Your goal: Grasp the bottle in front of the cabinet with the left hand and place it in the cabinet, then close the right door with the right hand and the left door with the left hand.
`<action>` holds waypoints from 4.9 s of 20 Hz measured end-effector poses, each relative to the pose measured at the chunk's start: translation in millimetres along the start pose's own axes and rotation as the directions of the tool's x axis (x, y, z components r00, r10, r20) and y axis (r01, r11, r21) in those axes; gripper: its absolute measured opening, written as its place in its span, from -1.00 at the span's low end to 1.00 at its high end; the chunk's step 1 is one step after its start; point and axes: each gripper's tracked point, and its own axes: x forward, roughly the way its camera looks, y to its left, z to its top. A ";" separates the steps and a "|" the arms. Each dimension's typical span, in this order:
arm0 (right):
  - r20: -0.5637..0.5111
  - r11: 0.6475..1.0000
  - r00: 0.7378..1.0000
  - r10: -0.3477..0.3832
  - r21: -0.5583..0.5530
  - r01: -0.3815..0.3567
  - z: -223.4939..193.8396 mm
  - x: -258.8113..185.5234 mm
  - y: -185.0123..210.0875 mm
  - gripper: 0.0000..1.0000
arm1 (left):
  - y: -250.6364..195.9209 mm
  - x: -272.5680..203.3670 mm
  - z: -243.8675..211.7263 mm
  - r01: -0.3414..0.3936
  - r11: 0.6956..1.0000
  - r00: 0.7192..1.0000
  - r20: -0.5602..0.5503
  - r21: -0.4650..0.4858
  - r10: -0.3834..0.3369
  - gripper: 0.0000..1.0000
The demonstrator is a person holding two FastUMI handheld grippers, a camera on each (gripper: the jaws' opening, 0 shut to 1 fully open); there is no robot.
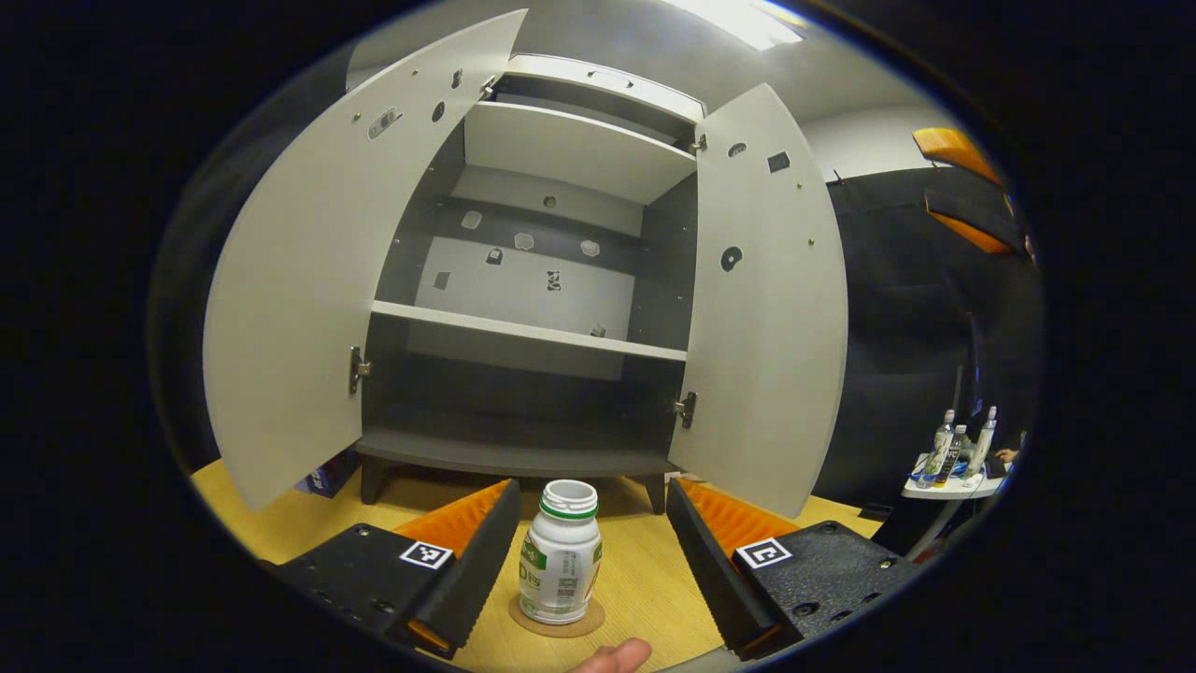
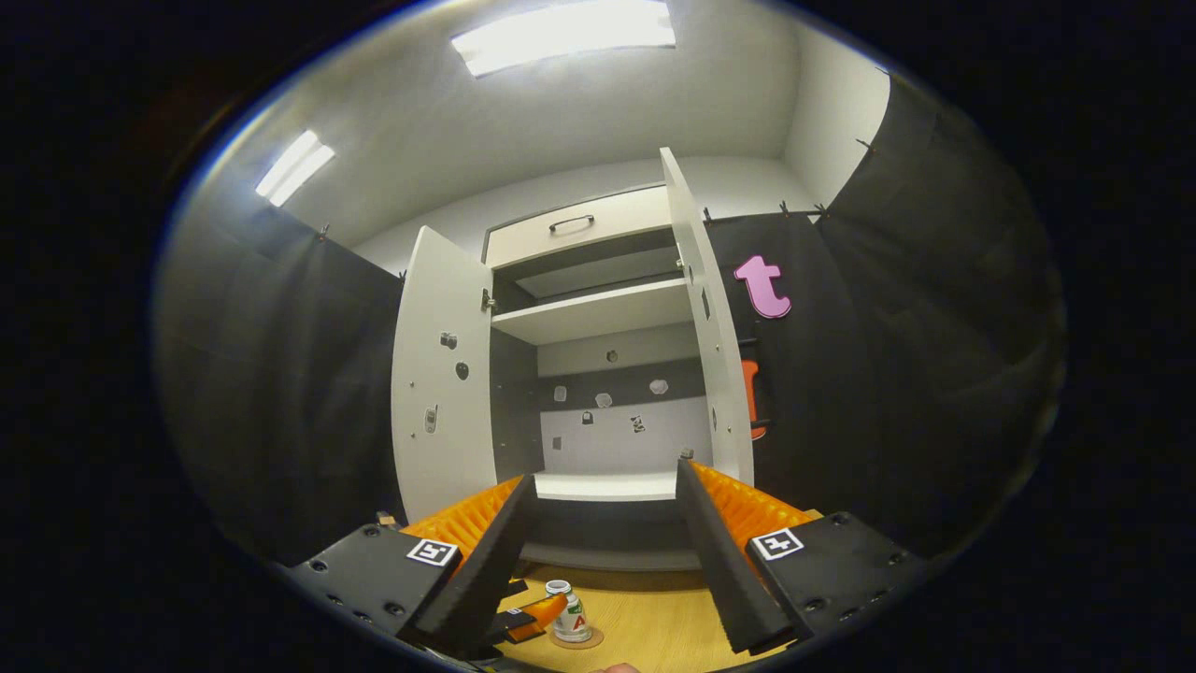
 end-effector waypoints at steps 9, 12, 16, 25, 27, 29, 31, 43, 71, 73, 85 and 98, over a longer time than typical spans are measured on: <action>-0.028 1.000 0.999 -0.022 0.002 0.022 -17.8 11.3 -15.4 0.96 | 21.5 28.5 -78.2 -0.064 0.997 0.993 -0.107 -0.049 0.058 0.90; -0.025 1.000 1.000 -0.015 0.004 0.015 -16.3 11.5 -9.9 0.96 | 22.0 29.8 -93.7 -0.061 0.997 0.989 -0.137 -0.051 0.054 0.91; -0.007 1.000 1.000 -0.022 -0.003 0.022 -10.8 10.0 -8.7 0.96 | 28.0 29.3 -103.9 -0.080 0.996 0.985 -0.154 -0.040 0.073 0.91; -0.005 0.997 0.999 -0.053 -0.047 0.053 -13.6 24.7 -18.5 0.96 | 21.6 11.7 -55.4 -0.013 1.000 0.999 -0.034 0.007 0.014 0.56; -0.005 0.996 0.999 -0.054 -0.067 0.054 -14.3 33.1 -20.8 0.96 | 13.4 6.4 -25.6 0.007 0.999 1.000 0.002 0.032 -0.008 0.57; -0.007 0.997 0.999 -0.053 -0.062 0.052 -14.4 43.0 -21.2 0.96 | 5.5 8.8 -0.9 0.020 0.999 1.000 -0.006 0.044 -0.020 0.56; -0.027 0.998 0.999 -0.035 -0.055 0.034 -17.9 52.6 -20.6 0.95 | -3.2 15.2 18.7 0.058 0.998 0.997 -0.041 0.009 -0.058 0.56; -0.022 0.989 0.998 -0.059 -0.141 0.055 -8.0 72.9 -49.0 0.96 | 37.2 124.7 213.7 0.062 0.998 0.997 0.051 -0.002 -0.062 0.56; -0.054 0.970 0.983 -0.173 -0.182 0.161 -18.7 66.0 -89.3 0.96 | 97.0 328.9 213.4 -0.093 0.995 0.992 -0.085 0.020 0.094 0.64; -0.054 0.968 0.982 -0.179 -0.186 0.166 -18.1 65.2 -89.9 0.97 | 97.7 327.8 213.2 -0.087 0.996 0.993 -0.083 0.018 0.088 0.66; -0.067 0.980 0.989 -0.131 -0.160 0.119 -25.2 79.3 -78.7 0.97 | 90.1 259.2 281.6 -0.103 0.994 0.990 0.105 0.030 0.099 0.84; -0.078 0.995 0.996 -0.052 -0.093 0.045 -34.9 102.5 -76.0 0.97 | 112.0 96.2 273.9 -0.118 0.993 0.978 0.175 -0.003 0.117 0.89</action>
